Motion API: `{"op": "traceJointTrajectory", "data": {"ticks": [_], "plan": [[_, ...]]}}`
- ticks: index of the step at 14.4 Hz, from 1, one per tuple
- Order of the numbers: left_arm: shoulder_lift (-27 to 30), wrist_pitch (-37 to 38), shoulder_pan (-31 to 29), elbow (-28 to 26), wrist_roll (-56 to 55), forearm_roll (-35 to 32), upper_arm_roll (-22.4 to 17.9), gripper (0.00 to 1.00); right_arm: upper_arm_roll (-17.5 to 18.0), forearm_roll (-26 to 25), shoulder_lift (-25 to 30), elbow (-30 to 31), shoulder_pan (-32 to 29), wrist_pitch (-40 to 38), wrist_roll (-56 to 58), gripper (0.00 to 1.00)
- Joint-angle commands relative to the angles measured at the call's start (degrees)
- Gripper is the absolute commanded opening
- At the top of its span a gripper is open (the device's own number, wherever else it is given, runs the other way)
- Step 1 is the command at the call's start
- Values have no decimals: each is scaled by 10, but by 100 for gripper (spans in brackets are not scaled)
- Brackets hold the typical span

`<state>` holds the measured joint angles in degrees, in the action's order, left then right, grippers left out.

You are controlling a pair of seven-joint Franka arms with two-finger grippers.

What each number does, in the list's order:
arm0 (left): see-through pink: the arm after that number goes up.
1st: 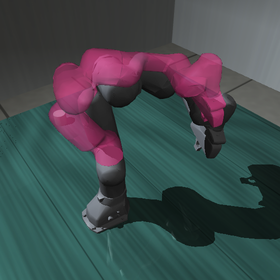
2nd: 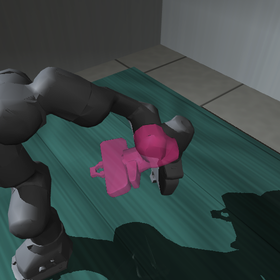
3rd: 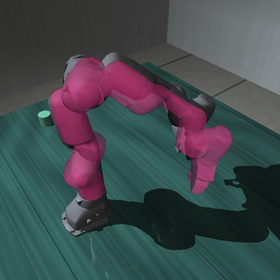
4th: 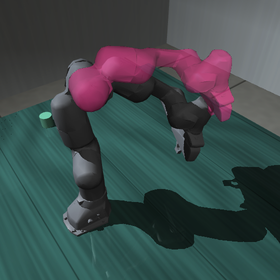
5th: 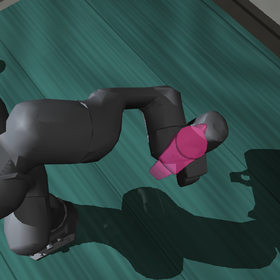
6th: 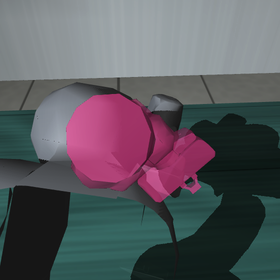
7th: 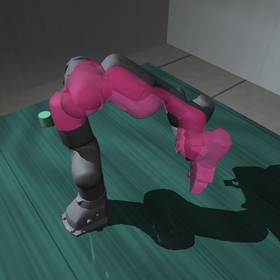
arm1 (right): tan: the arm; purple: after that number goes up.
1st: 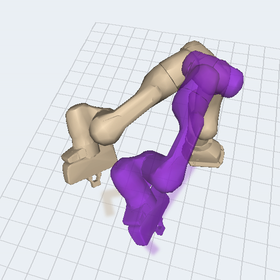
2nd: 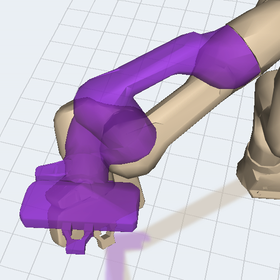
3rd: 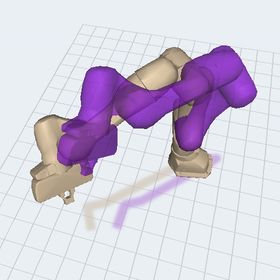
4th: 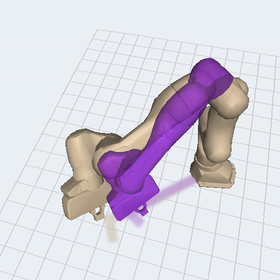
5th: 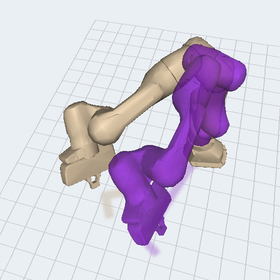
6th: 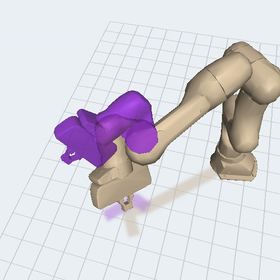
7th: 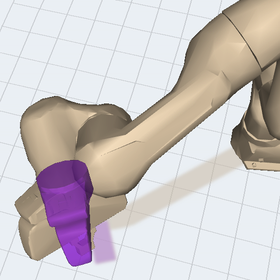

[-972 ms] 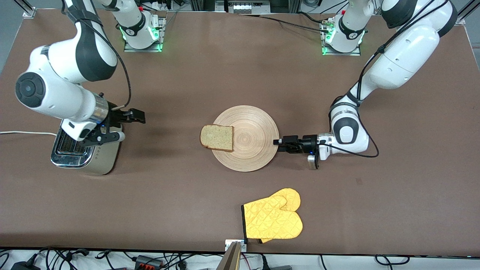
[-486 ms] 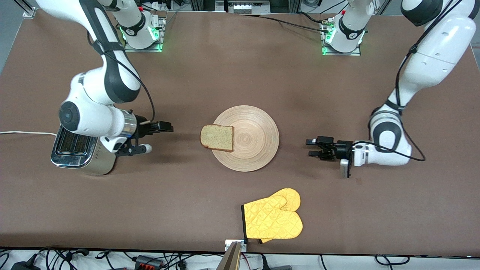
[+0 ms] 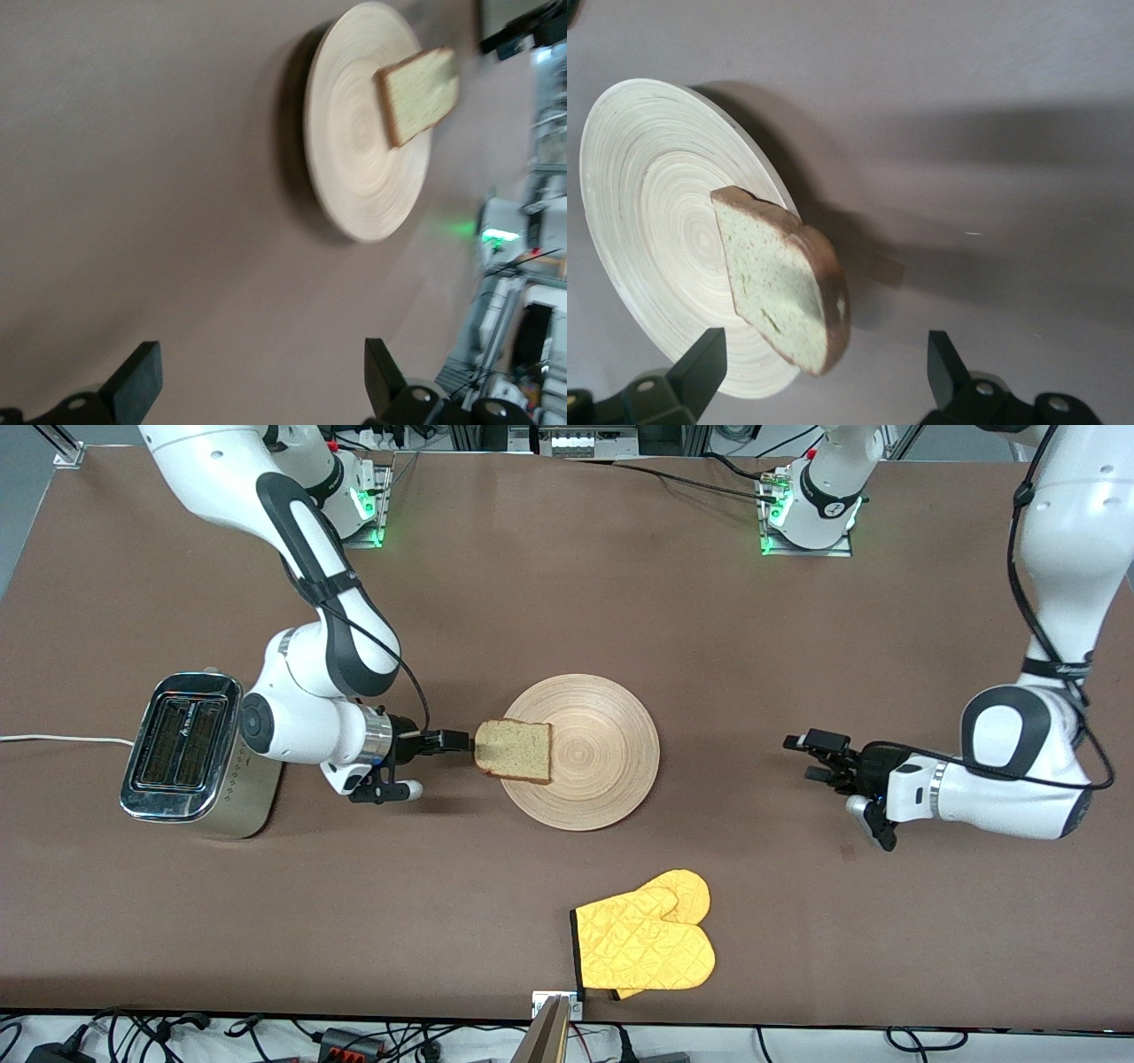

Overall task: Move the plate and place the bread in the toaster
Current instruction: 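Grasp the bread slice with the right gripper while the left gripper releases the plate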

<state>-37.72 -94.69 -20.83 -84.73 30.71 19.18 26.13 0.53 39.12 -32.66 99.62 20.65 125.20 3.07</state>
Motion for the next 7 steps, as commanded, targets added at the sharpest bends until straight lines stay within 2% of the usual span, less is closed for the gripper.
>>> {"op": "traceJointTrajectory", "data": {"ticks": [1,3,7], "plan": [[52,45,34,16,-79,-112,-1,100,-3,52,-17,0,24,21,41,100],[81,85,64,32,-137,-200,0,100,-3,54,-29,0,27,20,47,100],[142,122,102,33,-280,-272,1,100,-3,67,-43,-1,32,21,73,100]]}}
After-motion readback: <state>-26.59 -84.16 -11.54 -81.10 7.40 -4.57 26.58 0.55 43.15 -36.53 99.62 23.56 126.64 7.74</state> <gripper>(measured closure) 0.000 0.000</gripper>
